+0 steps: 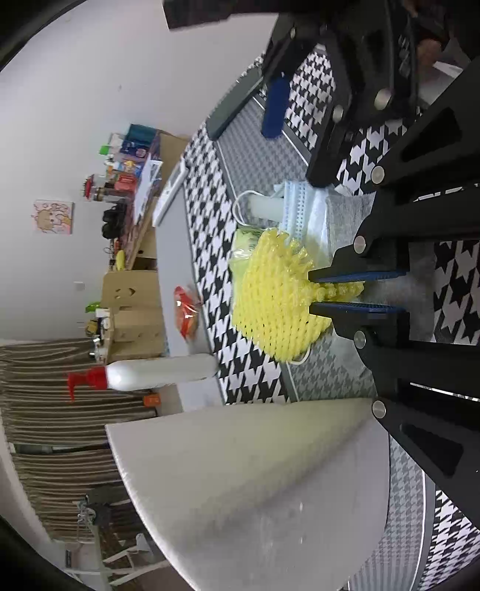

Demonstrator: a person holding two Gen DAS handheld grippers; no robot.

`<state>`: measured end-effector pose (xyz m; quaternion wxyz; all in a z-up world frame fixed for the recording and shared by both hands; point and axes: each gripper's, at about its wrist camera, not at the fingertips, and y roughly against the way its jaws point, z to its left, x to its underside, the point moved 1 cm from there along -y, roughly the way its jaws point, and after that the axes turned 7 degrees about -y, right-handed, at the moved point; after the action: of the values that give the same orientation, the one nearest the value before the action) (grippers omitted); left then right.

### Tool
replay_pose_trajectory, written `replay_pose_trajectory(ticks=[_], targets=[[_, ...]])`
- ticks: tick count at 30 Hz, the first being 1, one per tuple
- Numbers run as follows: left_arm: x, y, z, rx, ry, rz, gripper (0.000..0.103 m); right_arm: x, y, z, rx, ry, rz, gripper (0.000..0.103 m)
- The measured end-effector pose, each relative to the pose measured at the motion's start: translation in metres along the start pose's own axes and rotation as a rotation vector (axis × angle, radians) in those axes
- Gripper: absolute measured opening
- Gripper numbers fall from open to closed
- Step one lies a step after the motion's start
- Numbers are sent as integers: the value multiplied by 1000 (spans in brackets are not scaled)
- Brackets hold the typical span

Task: Organize soft objects
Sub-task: 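Close the right gripper on the blue face mask while the left gripper holds the yellow net, then lift the mask with the right gripper while the left gripper lifts the yellow net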

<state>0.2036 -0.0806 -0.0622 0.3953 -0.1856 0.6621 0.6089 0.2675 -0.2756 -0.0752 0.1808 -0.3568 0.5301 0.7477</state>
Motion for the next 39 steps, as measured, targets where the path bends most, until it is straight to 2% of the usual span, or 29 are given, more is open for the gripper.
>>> replay_pose_trajectory(ticks=[10,15,19,26,30,39], targets=[[2,19,3,20,-6,-46,11,-6,-16,13,-12,20,50,67],[5,21,7,21,4,-48,11,-8,-25,15,-23,13,85,51],[5,24,8,25,2,-54,11,-9,-29,15,-31,-4,103,45],[8,29,10,30,-3,-59,11,-13,-31,11,-58,-56,119,26],[8,34,9,32,-11,-71,11,-15,-19,8,-69,-80,90,20],[7,56,8,36,-27,-126,11,-17,18,14,-45,-55,-9,17]])
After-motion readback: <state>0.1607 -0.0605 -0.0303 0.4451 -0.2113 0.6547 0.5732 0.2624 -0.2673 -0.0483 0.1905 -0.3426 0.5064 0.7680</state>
